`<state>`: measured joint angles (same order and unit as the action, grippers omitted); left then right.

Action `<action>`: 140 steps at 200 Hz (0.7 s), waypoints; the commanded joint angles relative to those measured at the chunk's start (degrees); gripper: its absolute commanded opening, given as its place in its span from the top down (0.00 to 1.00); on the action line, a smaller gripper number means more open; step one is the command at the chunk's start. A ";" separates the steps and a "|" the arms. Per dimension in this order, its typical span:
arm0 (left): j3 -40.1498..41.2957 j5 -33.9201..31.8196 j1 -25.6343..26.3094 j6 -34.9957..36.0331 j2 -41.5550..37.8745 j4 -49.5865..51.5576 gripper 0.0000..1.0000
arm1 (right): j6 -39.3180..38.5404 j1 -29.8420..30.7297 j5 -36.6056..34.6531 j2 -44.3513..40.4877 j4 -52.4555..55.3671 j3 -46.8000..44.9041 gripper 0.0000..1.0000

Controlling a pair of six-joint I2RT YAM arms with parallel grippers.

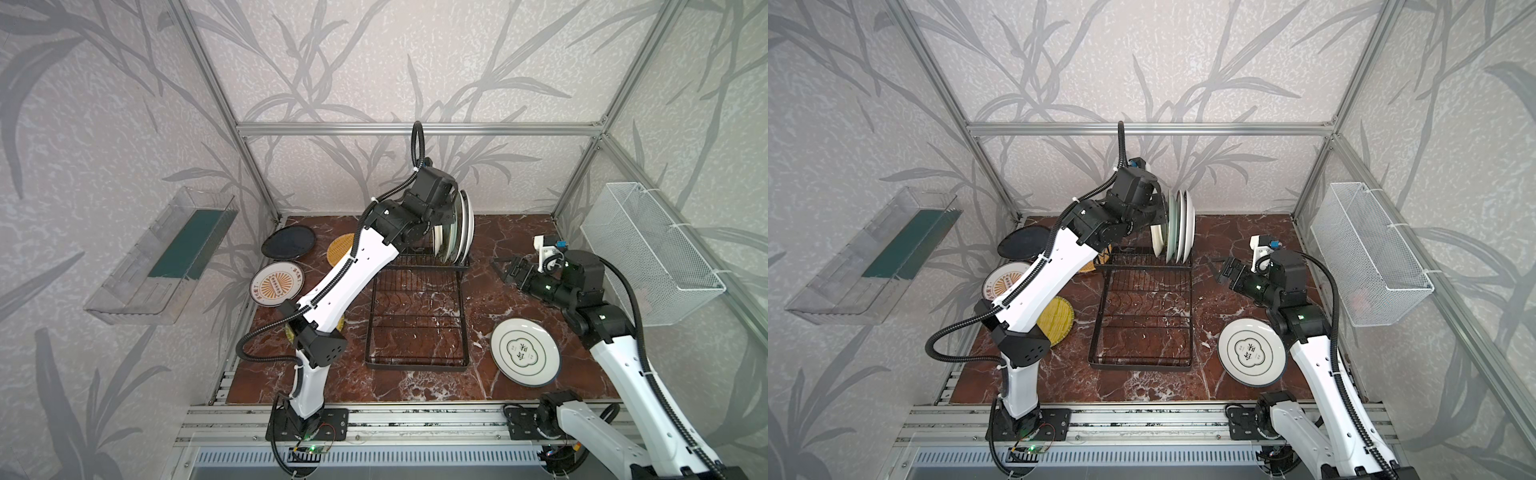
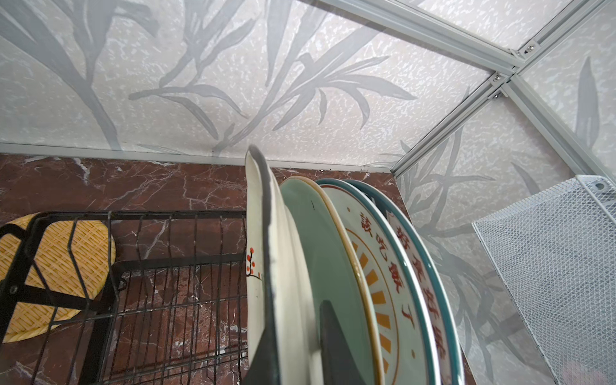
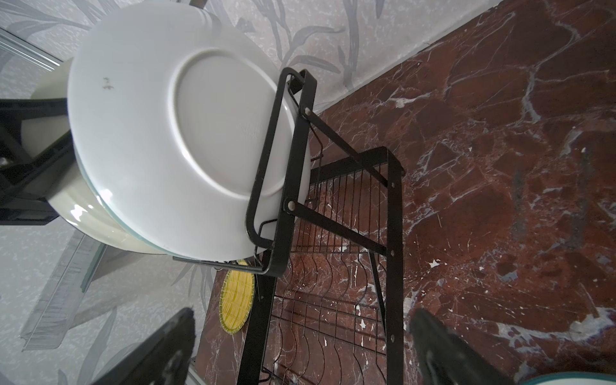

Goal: Load plates into a dish rack
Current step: Place the plate on the dish rack.

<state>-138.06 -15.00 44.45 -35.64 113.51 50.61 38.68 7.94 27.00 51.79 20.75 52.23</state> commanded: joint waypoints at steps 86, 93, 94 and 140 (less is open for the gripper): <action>0.12 -5.43 -0.23 0.88 0.26 -4.03 1.00 | -0.75 0.32 0.46 -0.24 -2.02 -0.55 0.01; 0.16 -5.64 -0.18 0.99 0.36 -3.95 1.00 | -0.76 0.39 0.43 -0.20 -2.05 -0.47 0.01; 0.16 -5.64 -0.17 1.00 0.37 -3.95 1.00 | -0.69 0.40 0.47 -0.20 -2.04 -0.51 0.01; 1.19 -5.94 -0.22 1.29 0.65 -3.85 1.00 | -0.27 0.41 0.59 -0.07 -2.64 -0.72 0.01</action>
<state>-136.64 -16.64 44.51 -34.89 114.85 50.48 38.70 7.94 27.03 51.81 19.70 52.21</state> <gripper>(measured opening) 0.136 0.991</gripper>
